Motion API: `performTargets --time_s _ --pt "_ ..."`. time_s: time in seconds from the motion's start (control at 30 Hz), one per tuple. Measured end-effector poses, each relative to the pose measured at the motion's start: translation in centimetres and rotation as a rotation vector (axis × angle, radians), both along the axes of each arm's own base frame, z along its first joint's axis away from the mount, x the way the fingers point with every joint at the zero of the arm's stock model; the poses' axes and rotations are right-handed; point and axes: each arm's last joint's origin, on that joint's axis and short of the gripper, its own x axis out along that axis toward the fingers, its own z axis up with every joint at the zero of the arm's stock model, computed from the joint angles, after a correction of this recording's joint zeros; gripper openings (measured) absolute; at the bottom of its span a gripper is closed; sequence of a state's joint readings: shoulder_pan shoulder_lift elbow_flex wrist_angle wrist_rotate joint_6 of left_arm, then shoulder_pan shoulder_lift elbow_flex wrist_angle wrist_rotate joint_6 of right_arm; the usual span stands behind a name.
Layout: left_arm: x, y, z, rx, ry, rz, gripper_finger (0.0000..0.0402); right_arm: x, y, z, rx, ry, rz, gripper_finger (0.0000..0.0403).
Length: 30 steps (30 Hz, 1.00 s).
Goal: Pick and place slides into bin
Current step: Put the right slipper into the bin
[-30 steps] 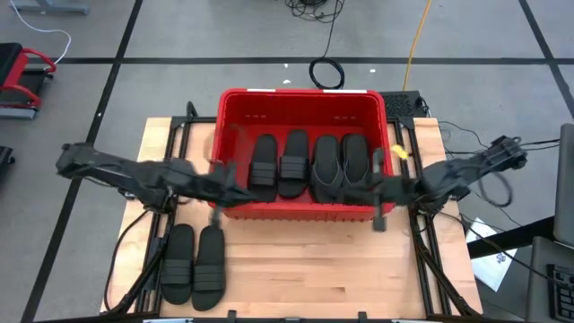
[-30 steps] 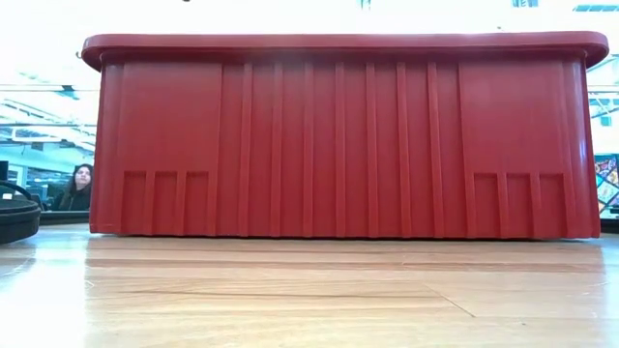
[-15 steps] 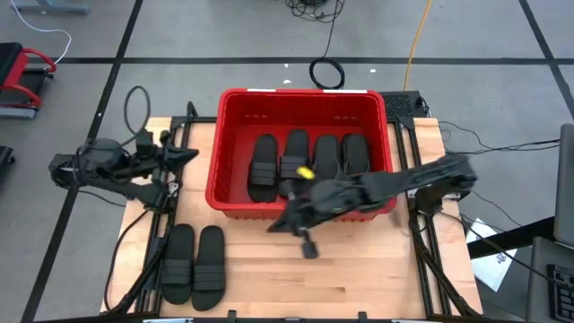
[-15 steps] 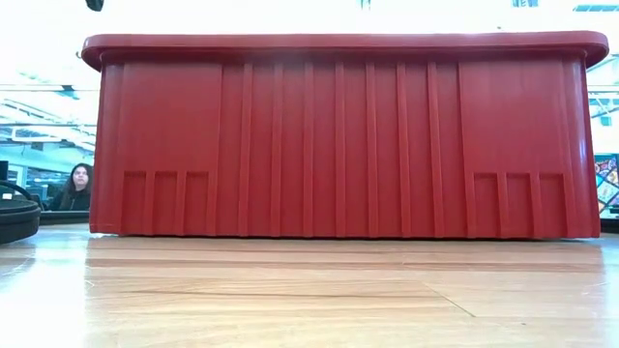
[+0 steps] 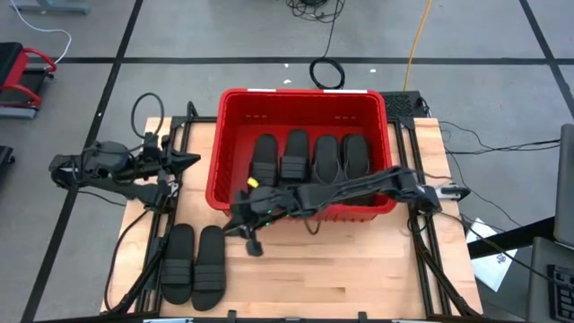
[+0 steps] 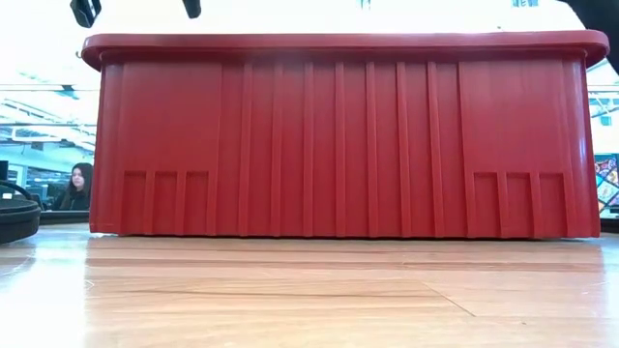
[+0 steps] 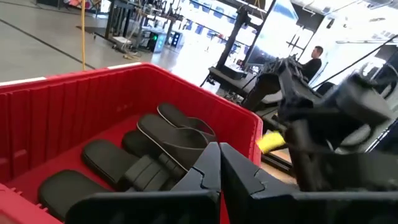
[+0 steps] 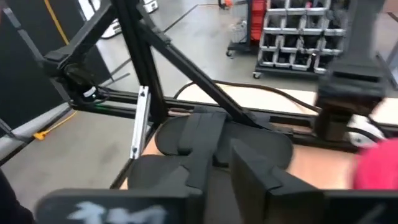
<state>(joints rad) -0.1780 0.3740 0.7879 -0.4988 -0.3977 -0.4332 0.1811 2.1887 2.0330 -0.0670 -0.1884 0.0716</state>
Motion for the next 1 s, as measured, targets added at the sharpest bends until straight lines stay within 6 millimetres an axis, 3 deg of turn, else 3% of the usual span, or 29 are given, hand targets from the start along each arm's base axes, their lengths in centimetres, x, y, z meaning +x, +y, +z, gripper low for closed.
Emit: performTargets --time_s 0.3,0.43,0.57,0.67,0.73,0.87,1.0 --pt "0.0 0.0 0.0 0.006 0.002 0.011 0.0002 2.6 2.8 -5.1 -0.013 0.018 0.079 0.0171" --pt "0.0 0.0 0.0 0.011 0.004 0.014 0.0007 2.8 3.5 -6.5 -0.001 0.044 0.097 0.0192" --pt "0.0 -0.1 0.0 0.06 0.015 -0.033 0.0017 2.6 3.6 -5.8 0.022 0.045 0.092 0.0192" --pt "0.1 -0.5 0.0 0.083 0.018 -0.182 0.0018 1.7 3.5 -3.3 0.032 0.012 0.092 0.0179" --pt "0.4 -0.9 -0.1 0.062 0.024 -0.292 0.0012 0.5 2.9 0.1 0.036 -0.035 0.081 0.0161" --pt "1.6 -1.8 -0.4 -0.038 0.078 -0.487 0.0003 -3.8 1.8 7.6 -0.068 -0.098 -0.021 0.0096" --pt "3.4 -3.3 -1.1 -0.101 0.182 -0.664 0.0001 -9.0 0.4 12.9 -0.155 -0.083 -0.101 0.0013"
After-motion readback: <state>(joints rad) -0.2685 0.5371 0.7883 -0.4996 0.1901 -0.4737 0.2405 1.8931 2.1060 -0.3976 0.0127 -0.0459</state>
